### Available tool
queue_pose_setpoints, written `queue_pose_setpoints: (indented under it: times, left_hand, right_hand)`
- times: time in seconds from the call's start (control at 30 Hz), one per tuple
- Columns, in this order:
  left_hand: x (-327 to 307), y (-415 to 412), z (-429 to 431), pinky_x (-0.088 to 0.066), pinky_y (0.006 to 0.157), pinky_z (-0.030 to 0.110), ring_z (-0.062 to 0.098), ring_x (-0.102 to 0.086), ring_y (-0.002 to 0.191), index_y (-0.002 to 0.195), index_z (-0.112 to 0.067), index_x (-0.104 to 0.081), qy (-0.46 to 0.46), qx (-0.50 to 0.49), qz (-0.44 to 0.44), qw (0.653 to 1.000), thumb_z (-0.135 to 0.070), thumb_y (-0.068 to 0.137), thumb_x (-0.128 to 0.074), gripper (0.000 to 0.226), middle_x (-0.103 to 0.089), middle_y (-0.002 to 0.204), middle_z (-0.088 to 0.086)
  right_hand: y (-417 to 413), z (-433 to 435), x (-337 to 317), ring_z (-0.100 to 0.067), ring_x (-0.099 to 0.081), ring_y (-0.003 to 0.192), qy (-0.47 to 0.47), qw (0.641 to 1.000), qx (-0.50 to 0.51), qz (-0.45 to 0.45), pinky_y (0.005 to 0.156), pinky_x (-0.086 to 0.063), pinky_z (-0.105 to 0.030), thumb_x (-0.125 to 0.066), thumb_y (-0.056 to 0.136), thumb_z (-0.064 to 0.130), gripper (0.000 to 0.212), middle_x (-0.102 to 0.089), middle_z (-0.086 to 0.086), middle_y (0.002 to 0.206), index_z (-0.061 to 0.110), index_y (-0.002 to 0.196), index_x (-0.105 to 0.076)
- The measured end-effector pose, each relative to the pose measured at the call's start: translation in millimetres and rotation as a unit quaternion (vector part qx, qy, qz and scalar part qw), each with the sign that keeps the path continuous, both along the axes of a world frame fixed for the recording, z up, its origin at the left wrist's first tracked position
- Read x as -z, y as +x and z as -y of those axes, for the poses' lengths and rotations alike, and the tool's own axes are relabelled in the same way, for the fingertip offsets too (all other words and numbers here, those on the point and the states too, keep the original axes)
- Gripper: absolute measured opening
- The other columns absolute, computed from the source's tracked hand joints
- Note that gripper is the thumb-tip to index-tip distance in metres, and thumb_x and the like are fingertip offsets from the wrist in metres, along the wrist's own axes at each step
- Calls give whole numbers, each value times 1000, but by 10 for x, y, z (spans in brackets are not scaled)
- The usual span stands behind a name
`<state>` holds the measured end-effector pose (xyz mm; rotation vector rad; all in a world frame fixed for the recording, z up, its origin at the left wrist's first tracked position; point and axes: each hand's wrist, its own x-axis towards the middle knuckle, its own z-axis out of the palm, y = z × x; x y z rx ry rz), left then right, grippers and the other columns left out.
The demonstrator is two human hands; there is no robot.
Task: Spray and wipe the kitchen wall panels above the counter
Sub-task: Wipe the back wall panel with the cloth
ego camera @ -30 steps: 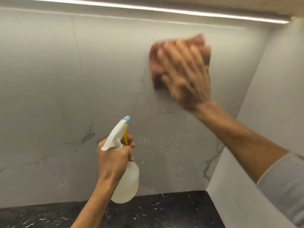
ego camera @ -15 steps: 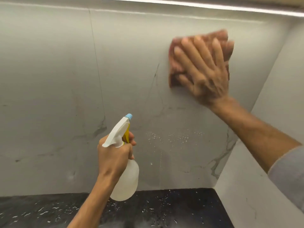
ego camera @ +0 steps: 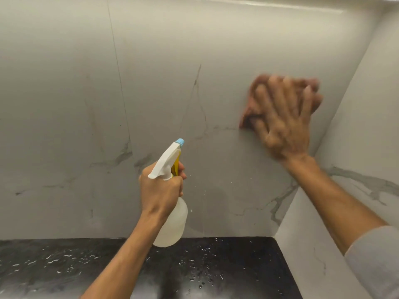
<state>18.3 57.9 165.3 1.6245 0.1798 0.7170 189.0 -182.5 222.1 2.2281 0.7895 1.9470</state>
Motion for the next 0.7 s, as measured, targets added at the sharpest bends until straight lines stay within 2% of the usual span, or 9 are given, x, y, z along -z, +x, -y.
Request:
queue_pose_setpoints:
  times: [0.1, 0.2, 0.27, 0.33, 0.4, 0.47, 0.57, 0.63, 0.7]
  left_hand:
    - [51, 7, 48, -45, 44, 26, 32, -59, 58, 56, -13, -57, -2, -10, 8, 1000, 21, 59, -50, 36, -64, 59, -7]
    - [85, 41, 99, -45, 42, 23, 25, -59, 56, 54, -16, -56, 2, -20, 11, 1000, 22, 60, -50, 39, -63, 58, -8]
    - [106, 56, 141, -43, 43, 18, 16, -59, 54, 55, -16, -56, 6, -22, 23, 999, 22, 61, -52, 39, -63, 58, -7]
    - [131, 76, 131, -41, 43, 13, 6, -57, 51, 57, -17, -58, 8, -34, 33, 999, 20, 64, -55, 38, -63, 59, -6]
    - [190, 92, 86, -41, 42, 11, 2, -58, 52, 61, -17, -60, 5, -46, 39, 998, 18, 66, -57, 35, -64, 60, -6]
    - [248, 96, 81, -41, 42, 11, 0, -58, 51, 64, -15, -62, 0, -45, 37, 998, 17, 66, -56, 33, -65, 59, -7]
    - [227, 134, 93, -48, 42, 20, 6, -60, 52, 67, -14, -64, 0, -37, 42, 998, 16, 69, -56, 31, -67, 63, -9]
    - [184, 207, 106, -51, 42, 26, 18, -64, 56, 68, -15, -65, 17, -42, 50, 998, 14, 70, -57, 29, -66, 63, -3]
    - [153, 267, 119, -54, 43, 35, 28, -64, 56, 68, -12, -66, 28, -62, 55, 996, 11, 70, -58, 25, -66, 63, 1]
  right_hand:
    - [4, -233, -96, -31, -20, 152, 103, 995, -17, 5, 122, -7, -55, -43, 106, 43, 59, -25, -8, 165, 21, 159, -25]
    - [-190, -363, 737, -28, -6, 155, -45, 996, -58, -48, 122, -2, -55, -56, 101, 36, 64, -7, -1, 167, 21, 157, -29]
    - [-292, -285, 1357, -23, -2, 155, -161, 985, -38, -46, 122, -5, -52, -61, 99, 37, 64, -8, 0, 166, 25, 156, -34]
    - [-270, -229, 1506, -21, -2, 156, -189, 981, -26, -24, 123, -5, -49, -54, 103, 43, 60, -3, 1, 167, 28, 156, -30]
    - [-217, -267, 1247, -22, -1, 156, -147, 989, -18, -26, 123, 2, -48, -43, 106, 46, 59, 0, 0, 168, 27, 157, -22]
    - [-127, -407, 729, -27, -15, 154, -16, 1000, -20, 3, 123, 0, -50, -40, 107, 46, 58, -18, -4, 166, 23, 158, -24]
    - [-13, -826, -1, -29, -32, 148, 176, 983, -34, 41, 121, -14, -54, -38, 107, 48, 54, -40, -8, 158, 20, 153, -38]
    - [-76, -1048, 75, -30, -32, 148, 204, 977, -49, 38, 122, -12, -54, -41, 106, 44, 53, -41, -8, 157, 19, 152, -41]
    - [-239, -1108, 661, -29, -28, 150, 132, 990, -57, -10, 123, -7, -52, -49, 105, 39, 53, -39, -6, 158, 19, 153, -40]
